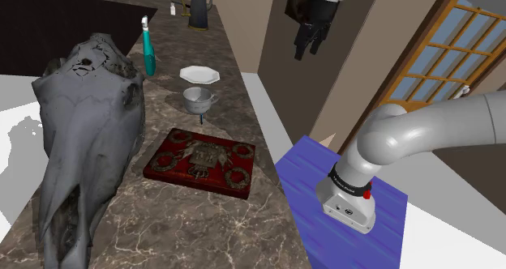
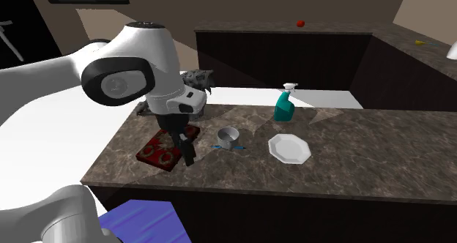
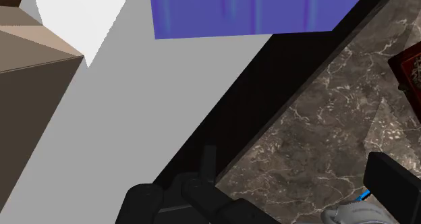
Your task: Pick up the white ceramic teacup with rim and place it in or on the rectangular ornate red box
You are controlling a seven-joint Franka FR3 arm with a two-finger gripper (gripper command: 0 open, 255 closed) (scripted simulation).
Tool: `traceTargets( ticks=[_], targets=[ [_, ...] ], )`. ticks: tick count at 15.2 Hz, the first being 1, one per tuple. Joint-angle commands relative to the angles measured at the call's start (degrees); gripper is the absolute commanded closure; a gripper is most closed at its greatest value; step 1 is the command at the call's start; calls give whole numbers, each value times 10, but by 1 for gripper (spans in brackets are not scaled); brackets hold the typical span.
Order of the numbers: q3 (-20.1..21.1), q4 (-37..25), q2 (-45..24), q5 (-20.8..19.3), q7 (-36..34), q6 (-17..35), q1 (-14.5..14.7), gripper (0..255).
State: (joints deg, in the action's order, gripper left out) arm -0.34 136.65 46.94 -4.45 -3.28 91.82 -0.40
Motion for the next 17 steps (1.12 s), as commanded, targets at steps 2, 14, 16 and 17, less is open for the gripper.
traceTargets(
  ticks=[2,14,16,17],
  targets=[
    [3,2,-16,5,-6,17,2,0],
    [34,-35,-243,50,-65,199,20,0],
    [38,-51,-285,55,-73,223,23,0],
    [40,-61,-306,58,-77,234,24,0]
  ],
)
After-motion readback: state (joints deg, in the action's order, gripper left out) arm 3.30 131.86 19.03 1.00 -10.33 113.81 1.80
